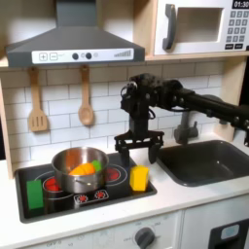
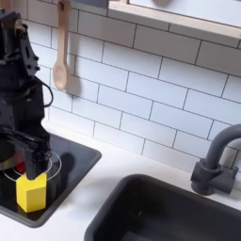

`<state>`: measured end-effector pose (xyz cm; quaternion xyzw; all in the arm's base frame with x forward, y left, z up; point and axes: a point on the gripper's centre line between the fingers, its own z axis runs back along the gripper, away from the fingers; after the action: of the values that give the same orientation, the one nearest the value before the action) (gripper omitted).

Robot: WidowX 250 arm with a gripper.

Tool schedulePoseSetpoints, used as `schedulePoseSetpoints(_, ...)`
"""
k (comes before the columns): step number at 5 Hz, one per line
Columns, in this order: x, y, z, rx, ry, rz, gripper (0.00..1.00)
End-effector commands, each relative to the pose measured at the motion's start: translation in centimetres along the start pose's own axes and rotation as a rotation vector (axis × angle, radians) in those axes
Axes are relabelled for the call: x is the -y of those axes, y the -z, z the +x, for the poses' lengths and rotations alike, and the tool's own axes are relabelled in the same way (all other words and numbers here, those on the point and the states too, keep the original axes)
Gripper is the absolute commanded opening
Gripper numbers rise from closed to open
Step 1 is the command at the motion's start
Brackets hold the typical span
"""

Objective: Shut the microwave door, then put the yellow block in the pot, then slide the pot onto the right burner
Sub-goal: 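Put the yellow block in the pot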

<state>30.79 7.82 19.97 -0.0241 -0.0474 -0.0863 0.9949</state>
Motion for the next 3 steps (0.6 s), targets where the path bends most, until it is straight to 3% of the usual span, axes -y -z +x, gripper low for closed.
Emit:
schedulePoseSetpoints(1, 0.08, 0.83, 0.54, -0.005, 0.041, 0.037, 1.0)
schedulePoseSetpoints(3, 0.31, 1.74, 0.31, -0.039, 0.066, 0.0, 1.0)
